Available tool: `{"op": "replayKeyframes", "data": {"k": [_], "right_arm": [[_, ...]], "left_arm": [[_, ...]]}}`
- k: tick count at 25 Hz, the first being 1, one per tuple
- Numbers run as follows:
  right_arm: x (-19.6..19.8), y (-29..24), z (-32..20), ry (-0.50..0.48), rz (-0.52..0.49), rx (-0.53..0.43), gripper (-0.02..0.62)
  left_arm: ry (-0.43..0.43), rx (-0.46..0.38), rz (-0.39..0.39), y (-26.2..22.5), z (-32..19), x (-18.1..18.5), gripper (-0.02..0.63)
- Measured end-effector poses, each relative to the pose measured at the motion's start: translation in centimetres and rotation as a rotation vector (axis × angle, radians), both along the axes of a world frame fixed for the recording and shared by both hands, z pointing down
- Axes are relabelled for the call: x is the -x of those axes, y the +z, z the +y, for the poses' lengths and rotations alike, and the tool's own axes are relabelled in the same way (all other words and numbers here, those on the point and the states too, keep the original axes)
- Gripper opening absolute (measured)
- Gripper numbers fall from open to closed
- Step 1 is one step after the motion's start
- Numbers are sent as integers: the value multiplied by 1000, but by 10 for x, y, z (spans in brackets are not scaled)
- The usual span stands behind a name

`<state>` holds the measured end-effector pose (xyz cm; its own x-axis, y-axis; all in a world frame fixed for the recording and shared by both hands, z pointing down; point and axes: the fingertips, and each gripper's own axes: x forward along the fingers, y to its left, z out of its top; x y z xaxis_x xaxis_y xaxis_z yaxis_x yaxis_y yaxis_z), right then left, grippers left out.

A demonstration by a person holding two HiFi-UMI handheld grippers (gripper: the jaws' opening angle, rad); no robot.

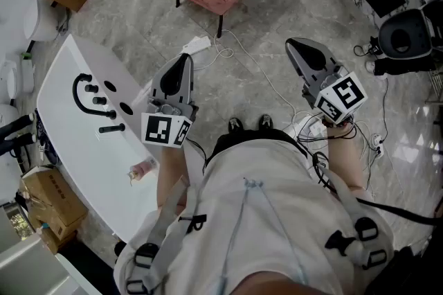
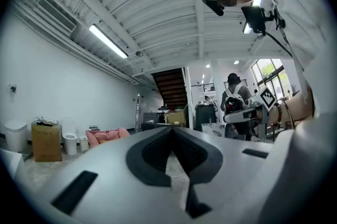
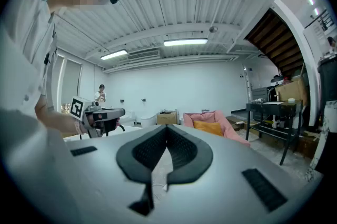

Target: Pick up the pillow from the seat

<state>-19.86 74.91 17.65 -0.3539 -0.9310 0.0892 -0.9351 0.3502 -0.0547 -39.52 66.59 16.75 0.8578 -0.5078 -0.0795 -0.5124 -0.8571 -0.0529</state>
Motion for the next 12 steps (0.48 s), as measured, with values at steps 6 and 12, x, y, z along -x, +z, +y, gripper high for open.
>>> {"op": "replayKeyframes", "data": {"k": [6, 12], "right_arm": [[3, -2, 5, 0, -3, -1, 14], [9, -4, 3, 13, -14, -10, 15]], "left_arm": [[6, -2, 2, -2, 3, 0, 6], [22, -7, -4, -1, -1, 4, 6]]}}
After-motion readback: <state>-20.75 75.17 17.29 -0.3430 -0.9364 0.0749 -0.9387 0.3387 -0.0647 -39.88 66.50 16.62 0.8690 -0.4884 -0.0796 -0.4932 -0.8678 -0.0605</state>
